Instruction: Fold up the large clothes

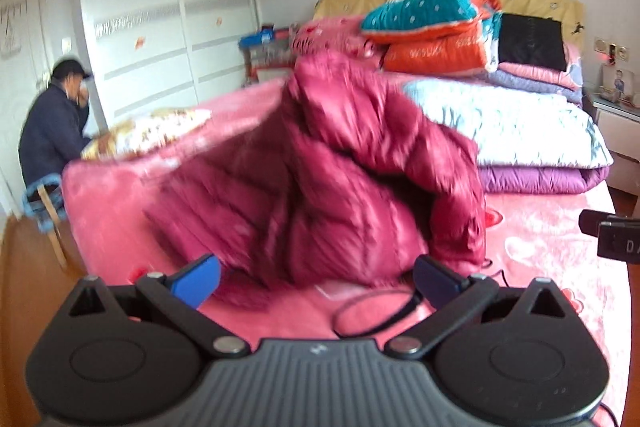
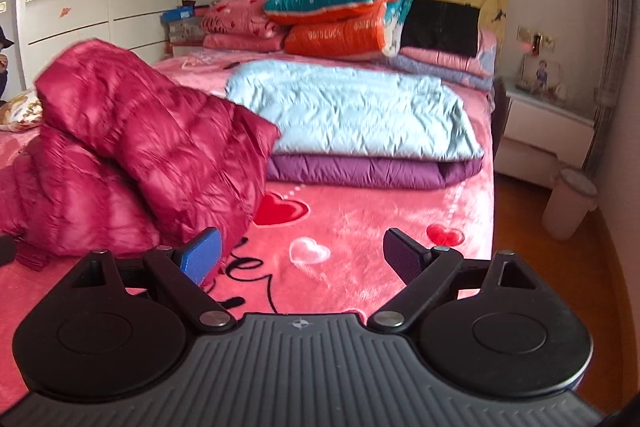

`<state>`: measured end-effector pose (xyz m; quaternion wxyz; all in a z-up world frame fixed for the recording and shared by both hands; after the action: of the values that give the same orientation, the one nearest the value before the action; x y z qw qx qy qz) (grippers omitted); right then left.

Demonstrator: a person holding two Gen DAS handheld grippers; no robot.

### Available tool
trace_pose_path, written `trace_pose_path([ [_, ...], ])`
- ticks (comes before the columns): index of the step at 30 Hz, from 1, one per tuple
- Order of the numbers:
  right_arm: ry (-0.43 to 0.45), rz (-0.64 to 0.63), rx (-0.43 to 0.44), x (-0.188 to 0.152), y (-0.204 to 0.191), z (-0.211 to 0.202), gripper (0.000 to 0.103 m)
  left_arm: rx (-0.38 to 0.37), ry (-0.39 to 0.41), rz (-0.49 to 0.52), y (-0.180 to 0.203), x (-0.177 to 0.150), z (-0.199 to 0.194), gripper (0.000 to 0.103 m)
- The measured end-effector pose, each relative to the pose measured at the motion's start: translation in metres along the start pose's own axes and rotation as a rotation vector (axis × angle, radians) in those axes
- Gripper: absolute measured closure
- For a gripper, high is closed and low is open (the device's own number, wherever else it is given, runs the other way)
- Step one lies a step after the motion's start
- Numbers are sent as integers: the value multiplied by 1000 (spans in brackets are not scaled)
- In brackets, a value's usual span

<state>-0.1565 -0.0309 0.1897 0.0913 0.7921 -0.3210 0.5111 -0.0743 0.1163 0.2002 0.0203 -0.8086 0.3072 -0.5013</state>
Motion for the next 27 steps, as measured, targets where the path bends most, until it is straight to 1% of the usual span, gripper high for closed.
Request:
trace_pose_path([
  [3, 1, -19, 14, 22, -21, -17, 0, 34, 65, 30, -21, 6, -18, 1],
  [5, 11, -36, 31, 24, -31, -32, 0, 41, 95, 31, -34, 11, -31, 1],
  [6, 16, -44, 31, 28, -47, -34, 0, 37, 105, 25, -39, 12, -36, 1],
  [9, 28, -50, 69, 31, -59, -49, 0, 47, 132, 8, -53, 14, -51, 1],
  [14, 37, -52, 145, 35, -77, -74, 0, 81, 159, -25, -72, 11, -70, 1],
  [15, 43, -56, 147, 34, -88, -67, 0, 87, 165, -32, -76, 10, -74, 1],
  [16, 51, -61, 153, 35, -93, -73, 0, 93, 171, -35, -78, 10, -77, 1],
  [22, 87, -66, 180, 41, -105, -99, 0, 123, 207, -44, -91, 8, -92, 1],
  [27, 88, -71, 199, 44, -114, -111, 0, 132, 223, -51, -96, 8, -100, 0],
])
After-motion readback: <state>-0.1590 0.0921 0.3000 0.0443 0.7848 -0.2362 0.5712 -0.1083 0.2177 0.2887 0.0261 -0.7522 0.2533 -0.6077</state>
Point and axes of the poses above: each gripper's, at about its wrist camera, not at the fingertips, and z roughly the way its jaws point, y to its right, x to its top, the point moved 2 cm from there along z, roughly the way its jaws point, and after that the axes turned 13 degrees about z, right-handed, at the moved point
